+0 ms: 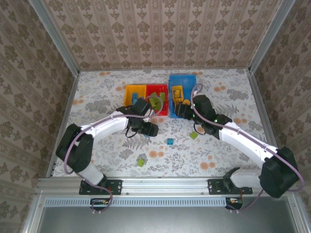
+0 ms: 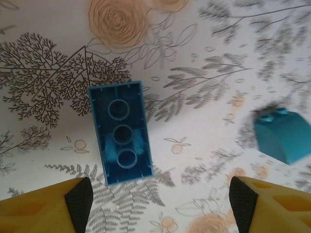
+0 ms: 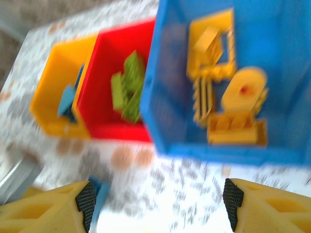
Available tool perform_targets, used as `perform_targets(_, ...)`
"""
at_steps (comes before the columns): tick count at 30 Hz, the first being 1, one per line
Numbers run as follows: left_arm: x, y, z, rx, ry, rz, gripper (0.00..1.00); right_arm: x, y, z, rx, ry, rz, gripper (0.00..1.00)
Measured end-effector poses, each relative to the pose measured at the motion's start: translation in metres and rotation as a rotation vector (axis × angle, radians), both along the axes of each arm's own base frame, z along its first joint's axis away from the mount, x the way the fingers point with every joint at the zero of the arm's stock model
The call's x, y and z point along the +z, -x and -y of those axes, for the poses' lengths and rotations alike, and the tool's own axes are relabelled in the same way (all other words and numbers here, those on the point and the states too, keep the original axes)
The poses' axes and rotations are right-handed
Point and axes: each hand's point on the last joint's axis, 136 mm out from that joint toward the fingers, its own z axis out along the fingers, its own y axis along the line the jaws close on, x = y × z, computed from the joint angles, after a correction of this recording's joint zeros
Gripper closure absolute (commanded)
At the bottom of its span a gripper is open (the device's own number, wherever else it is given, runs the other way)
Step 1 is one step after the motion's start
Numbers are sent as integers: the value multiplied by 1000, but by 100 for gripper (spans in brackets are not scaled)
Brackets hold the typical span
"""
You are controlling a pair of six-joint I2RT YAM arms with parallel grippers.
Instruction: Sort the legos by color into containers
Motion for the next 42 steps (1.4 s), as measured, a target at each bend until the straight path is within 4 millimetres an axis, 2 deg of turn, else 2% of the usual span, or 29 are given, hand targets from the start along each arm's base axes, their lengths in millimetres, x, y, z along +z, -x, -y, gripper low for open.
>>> perform_targets(4,-23,-5,-5,27,-71,-30,25,-5,30,-21,146,-60,-16,24)
perform_targets(8,-30,-8,-10,43,-108,-28,29,-1,40,-34,214,-104,-14,24)
perform_targets(11,-36,-13,-9,52,-128,-26,40,2,40,-38,231,-120,-8,24)
perform_targets(14,-45,-16,-11,53,-156,-29,59,5,40,-39,238,-129,1,24)
perform_targets(16,-44,-19,-12,55,-166,-17,63,6,40,-41,244,-135,4,24)
perform_targets(22,-40,-23,-18,69,-198,13,64,9,40,-44,255,-150,9,25)
perform_targets(24,-27,-25,-24,83,-201,35,65,14,40,-48,274,-167,27,25)
perform_targets(26,-6,-29,-32,110,-186,66,65,20,41,-53,297,-182,51,25)
perform_targets(31,56,-72,-58,246,-108,168,65,23,38,-70,353,-189,70,25)
perform_targets(34,74,-99,-69,309,-90,195,65,20,31,-78,362,-188,62,25)
perform_targets(37,76,-124,-72,343,-98,188,65,19,25,-83,364,-186,54,25)
perform_targets(42,56,-163,-74,378,-138,141,64,25,18,-88,366,-193,68,25)
